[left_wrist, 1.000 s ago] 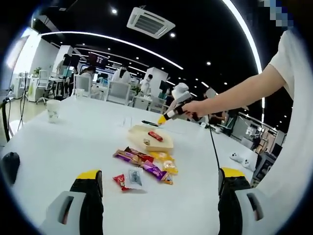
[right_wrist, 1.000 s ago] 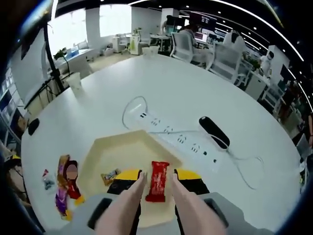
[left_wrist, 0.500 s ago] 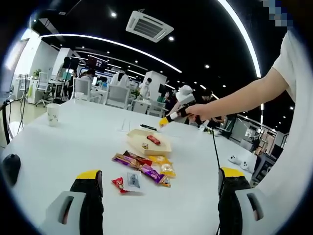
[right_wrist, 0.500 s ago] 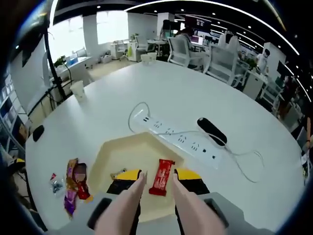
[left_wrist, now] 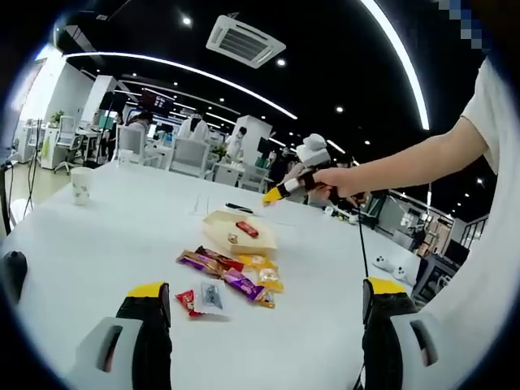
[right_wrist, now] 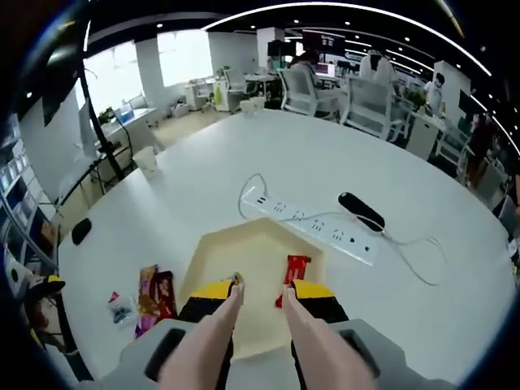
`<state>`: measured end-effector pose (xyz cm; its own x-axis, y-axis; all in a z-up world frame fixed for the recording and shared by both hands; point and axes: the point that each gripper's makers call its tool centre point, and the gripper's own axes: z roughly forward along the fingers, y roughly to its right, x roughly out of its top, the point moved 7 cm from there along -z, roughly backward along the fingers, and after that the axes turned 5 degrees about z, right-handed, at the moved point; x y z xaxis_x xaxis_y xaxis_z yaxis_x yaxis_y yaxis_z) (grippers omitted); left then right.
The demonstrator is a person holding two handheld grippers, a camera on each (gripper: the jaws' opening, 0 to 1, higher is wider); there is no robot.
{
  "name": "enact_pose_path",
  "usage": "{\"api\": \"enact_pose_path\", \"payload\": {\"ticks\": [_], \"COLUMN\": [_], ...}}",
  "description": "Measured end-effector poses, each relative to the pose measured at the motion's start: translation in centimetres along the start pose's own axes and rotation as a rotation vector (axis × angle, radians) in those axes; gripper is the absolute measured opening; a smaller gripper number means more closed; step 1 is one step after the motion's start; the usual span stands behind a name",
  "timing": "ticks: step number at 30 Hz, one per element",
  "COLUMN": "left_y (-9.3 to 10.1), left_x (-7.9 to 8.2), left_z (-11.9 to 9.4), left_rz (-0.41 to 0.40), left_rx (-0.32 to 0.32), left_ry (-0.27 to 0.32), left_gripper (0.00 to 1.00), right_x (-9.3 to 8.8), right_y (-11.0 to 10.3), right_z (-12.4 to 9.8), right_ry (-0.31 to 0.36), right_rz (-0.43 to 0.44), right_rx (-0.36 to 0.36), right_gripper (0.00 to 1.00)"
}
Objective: Place the target food into the container with the food tongs after gripping and lifting it, then release it inside without dropping or visibly crushing the food.
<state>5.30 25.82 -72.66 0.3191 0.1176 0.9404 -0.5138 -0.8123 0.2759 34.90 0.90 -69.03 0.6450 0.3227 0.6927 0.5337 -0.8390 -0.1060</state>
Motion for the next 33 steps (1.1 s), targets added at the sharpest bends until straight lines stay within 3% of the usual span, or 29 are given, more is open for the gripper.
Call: {"api": "enact_pose_path", "payload": {"ticks": [5,10,13,15,18,20,21,24,28,30,33], "left_y": [0.1,-0.2,-0.3,-0.5,-0.9,-1.0,-1.0,-1.1,-1.6,-1.9,-2.3], "left_x": [0.2,0.4,0.5,0.2,-0.8,-0.4,0.1,0.8,-0.1,0.0,-0.4], "left_z": [0.3,1.0,1.5,1.8,3.0,3.6,3.6,3.5,3.2,2.9,2.9], "left_rz": [0.018,0.02,0.039,0.041,0.035,0.084,0.087,0.092,0.1,0.101,0.056], "left_rx": [-0.009,-0.019,-0.035,-0.036,-0.062,-0.073,-0.071,-0.075,-0.063,-0.051,-0.038], "left_ry": [-0.003,-0.009,-0.017,-0.014,-0.099,-0.085,-0.07,-0.027,-0.046,-0.011,-0.014], "left_gripper": [0.99,0.99,0.99,0.99,0.99,0.99,0.99,0.99,0.99,0.99,0.99], "right_x": [-0.7,-0.7,-1.1,-1.8,-3.6,-3.8,-4.3,-4.9,-5.4,-5.5,-5.3], "right_y": [-0.2,-0.9,-2.0,-3.7,-4.3,-4.0,-4.2,-4.9,-6.4,-7.8,-9.4], "right_z": [-0.5,-1.1,-1.8,-2.3,-2.1,-1.7,-1.5,-1.6,-1.8,-1.8,-1.7], "right_ry": [0.01,0.066,0.073,0.124,0.076,0.086,0.084,0.087,0.072,0.056,0.061], "right_rz": [0.027,0.119,0.123,0.18,0.168,0.172,0.217,0.199,0.191,0.11,0.089], "right_rx": [0.003,0.046,0.055,0.108,0.081,0.079,0.098,0.093,0.108,0.125,0.14], "right_gripper": [0.26,0.26,0.26,0.26,0.26,0.26,0.26,0.26,0.26,0.26,0.26]}}
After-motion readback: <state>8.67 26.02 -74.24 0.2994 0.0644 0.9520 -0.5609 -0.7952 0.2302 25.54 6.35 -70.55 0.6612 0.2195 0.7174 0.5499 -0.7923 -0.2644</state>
